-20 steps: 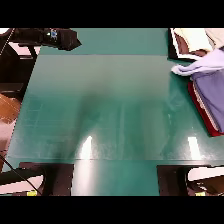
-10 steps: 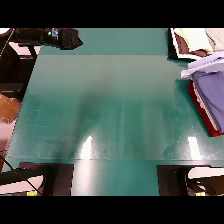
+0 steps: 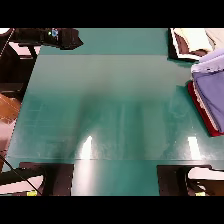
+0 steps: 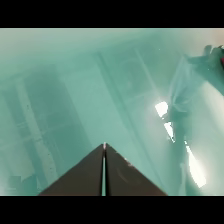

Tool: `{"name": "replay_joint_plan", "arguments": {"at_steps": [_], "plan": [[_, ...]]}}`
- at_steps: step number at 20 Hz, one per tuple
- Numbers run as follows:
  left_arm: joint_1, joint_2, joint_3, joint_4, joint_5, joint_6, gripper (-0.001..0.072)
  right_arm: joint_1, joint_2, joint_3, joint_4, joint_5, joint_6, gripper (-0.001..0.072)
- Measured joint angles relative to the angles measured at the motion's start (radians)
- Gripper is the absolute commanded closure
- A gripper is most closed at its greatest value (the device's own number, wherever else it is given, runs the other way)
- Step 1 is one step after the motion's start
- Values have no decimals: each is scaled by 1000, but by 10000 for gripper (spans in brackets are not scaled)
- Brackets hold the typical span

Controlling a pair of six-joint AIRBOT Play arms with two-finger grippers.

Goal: Fold the shirts.

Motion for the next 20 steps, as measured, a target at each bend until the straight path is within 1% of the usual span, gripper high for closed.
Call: {"name": "replay_joint_plan", "arguments": {"at_steps": [4,9,10,11,12,13,14,15,18,20], "plan": [[0,0,0,0,-3,0,681,-11,56,-43,-120,76,-6,693],[0,0,0,0,-18,5,681,-80,164,-252,-269,141,-9,686],[0,0,0,1,-21,5,681,-103,190,-308,-294,146,-9,654],[0,0,0,1,-21,6,681,-128,214,-366,-317,152,-9,534],[0,0,0,1,-22,6,681,-154,234,-419,-335,153,-10,382],[0,0,0,1,-23,8,681,-182,254,-474,-349,154,-10,258],[0,0,0,1,-23,9,681,-209,270,-522,-356,157,-10,144],[0,0,0,1,-24,9,681,-237,286,-570,-364,158,-10,61],[0,0,0,1,-26,10,681,-296,328,-661,-371,155,-2,58],[0,0,0,1,-26,11,681,-305,347,-671,-345,145,6,59]]}}
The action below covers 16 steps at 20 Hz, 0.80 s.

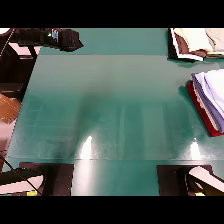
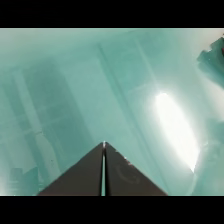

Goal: Fold the shirts.

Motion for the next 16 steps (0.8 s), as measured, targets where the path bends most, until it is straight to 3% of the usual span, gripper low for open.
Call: {"name": "replay_joint_plan", "arguments": {"at_steps": [5,6,9,11,16], "plan": [[0,0,0,0,0,0,680,159,18,66,231,-9,3,65],[0,0,0,0,5,0,681,217,18,81,265,-13,4,110],[0,0,0,0,26,-1,681,426,20,115,324,-43,5,381],[0,0,0,0,42,-2,680,562,20,126,342,-79,5,692],[0,0,0,0,84,-2,681,807,20,135,348,-153,-6,692]]}}
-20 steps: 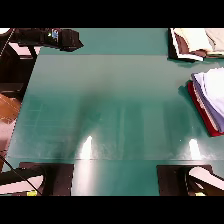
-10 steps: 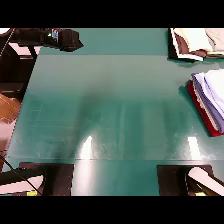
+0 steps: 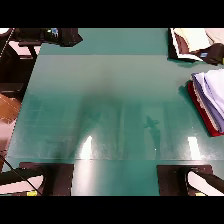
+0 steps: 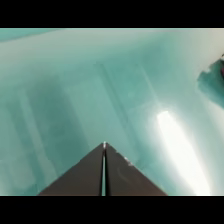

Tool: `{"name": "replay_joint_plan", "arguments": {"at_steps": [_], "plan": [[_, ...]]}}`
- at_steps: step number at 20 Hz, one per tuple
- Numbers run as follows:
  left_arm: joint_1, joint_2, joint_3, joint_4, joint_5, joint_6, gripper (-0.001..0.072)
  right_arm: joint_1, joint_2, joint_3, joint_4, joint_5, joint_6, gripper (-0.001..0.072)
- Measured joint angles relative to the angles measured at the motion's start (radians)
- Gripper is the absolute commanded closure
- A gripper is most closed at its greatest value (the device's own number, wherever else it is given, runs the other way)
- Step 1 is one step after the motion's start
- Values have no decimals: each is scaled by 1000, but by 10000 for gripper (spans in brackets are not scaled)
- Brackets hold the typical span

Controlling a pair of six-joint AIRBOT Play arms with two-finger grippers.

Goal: Fold the shirts.

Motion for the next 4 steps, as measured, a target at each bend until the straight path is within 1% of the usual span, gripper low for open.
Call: {"name": "replay_joint_plan", "arguments": {"at_steps": [4], "plan": [[0,0,0,0,18,-1,680,64,-1,2,0,-19,-3,692]]}}
